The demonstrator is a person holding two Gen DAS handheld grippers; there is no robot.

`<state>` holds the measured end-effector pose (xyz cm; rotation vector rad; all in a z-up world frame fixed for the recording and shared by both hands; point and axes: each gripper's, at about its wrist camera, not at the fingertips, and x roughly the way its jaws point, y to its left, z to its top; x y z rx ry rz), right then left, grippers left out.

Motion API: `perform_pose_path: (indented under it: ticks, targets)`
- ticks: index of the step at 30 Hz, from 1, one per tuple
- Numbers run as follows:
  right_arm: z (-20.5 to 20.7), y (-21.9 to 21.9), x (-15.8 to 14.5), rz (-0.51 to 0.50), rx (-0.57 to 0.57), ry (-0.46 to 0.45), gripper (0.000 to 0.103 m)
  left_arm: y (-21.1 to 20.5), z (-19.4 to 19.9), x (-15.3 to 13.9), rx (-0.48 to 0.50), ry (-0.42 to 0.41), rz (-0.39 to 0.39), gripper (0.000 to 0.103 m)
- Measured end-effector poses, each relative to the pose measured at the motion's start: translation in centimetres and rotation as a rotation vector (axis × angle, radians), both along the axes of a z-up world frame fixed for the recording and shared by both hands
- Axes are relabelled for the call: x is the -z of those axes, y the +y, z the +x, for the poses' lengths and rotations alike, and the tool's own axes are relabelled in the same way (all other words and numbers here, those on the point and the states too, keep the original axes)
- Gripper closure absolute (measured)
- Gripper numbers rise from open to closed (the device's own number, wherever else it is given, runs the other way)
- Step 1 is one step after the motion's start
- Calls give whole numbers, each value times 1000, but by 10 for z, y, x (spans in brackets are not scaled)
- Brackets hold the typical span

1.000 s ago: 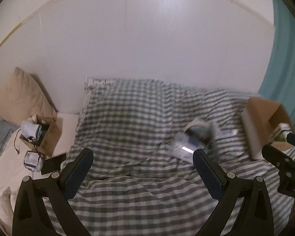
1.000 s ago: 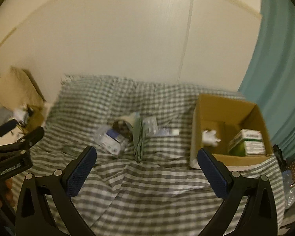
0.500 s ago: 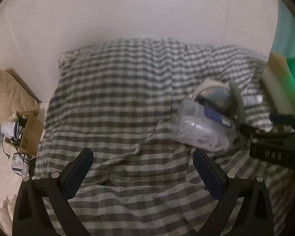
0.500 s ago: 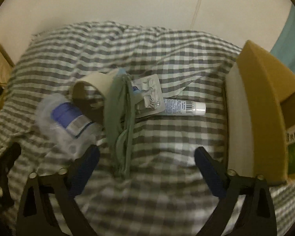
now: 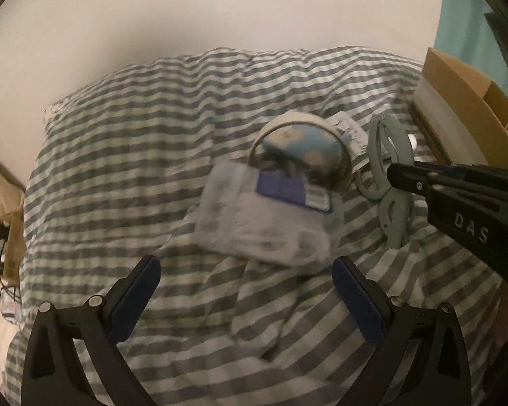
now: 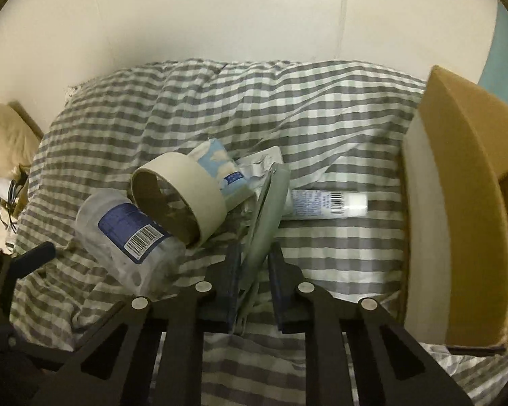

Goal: Organize objects
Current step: 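Grasp the grey plastic clip with right tool while left tool grasps clear container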

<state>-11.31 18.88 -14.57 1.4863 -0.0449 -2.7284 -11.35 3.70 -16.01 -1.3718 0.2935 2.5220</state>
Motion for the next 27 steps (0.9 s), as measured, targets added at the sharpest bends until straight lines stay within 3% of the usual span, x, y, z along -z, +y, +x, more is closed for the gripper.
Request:
perform_pose_path:
  ticks: [7, 15, 19, 23, 27]
  targets:
    - [-1, 5, -4, -23, 7, 21, 90, 11, -18, 3, 47, 7, 18, 0]
    - [-4, 12, 3, -47, 15, 8, 91, 27, -35, 17, 94, 9, -28, 0]
    - [-6, 11, 9, -51, 10, -3, 91, 19, -41, 23, 89, -21, 36, 0]
    - [-9, 11, 12, -62, 5, -5, 91, 11, -38, 20, 71, -12, 73, 8]
    - [-4, 13, 7, -108, -7, 20, 93, 7, -28, 13, 55, 1, 63, 8]
